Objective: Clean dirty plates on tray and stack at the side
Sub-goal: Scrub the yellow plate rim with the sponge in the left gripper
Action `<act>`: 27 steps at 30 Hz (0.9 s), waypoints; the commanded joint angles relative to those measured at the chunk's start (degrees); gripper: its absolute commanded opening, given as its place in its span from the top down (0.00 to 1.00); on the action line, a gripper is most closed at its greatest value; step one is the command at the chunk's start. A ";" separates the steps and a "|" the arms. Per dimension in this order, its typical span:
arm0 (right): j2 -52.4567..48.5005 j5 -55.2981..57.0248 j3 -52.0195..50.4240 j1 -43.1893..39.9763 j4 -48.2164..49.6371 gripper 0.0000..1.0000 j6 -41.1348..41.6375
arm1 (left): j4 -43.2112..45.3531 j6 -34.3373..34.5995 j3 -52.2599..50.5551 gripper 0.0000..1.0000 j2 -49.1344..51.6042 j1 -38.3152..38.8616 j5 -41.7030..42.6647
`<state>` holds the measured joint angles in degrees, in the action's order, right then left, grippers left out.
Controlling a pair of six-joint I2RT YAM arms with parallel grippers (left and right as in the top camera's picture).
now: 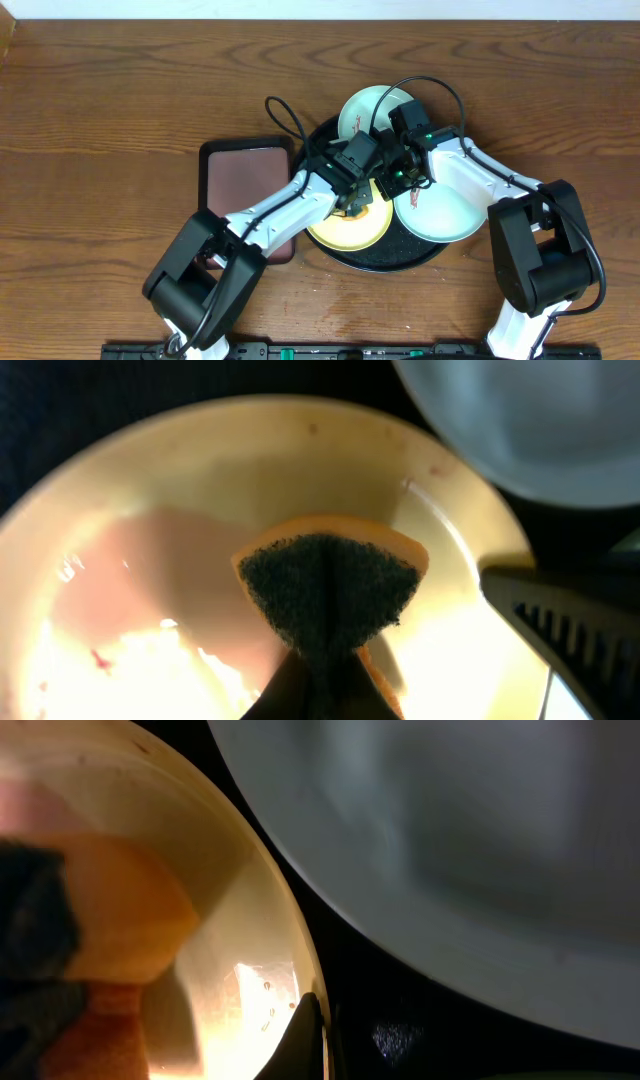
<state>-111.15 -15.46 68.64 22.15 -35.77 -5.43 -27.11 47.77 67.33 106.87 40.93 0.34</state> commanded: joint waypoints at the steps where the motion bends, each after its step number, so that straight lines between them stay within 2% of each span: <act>1: -0.94 0.68 -0.39 0.55 -1.27 0.99 0.00 | -2.16 1.25 1.14 0.93 3.65 -0.37 -0.90; 8: -0.94 0.68 -0.39 0.55 -1.27 0.99 0.02 | -6.62 1.42 1.16 0.93 5.75 -3.08 -3.10; 18: -0.94 0.68 -0.39 0.55 -1.51 0.99 0.00 | -18.58 0.76 1.16 0.93 0.28 -4.92 -23.69; 23: -0.94 0.68 -0.39 0.50 -1.53 0.99 0.02 | -17.86 0.81 1.16 0.93 0.26 -4.92 -21.16; 27: -0.94 0.66 -0.39 0.48 -1.53 0.99 0.02 | -13.64 0.79 1.16 0.93 -0.13 -4.92 -11.85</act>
<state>-111.15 -15.97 68.75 22.15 -36.38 -5.41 -42.15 48.23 69.45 107.77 37.12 -14.13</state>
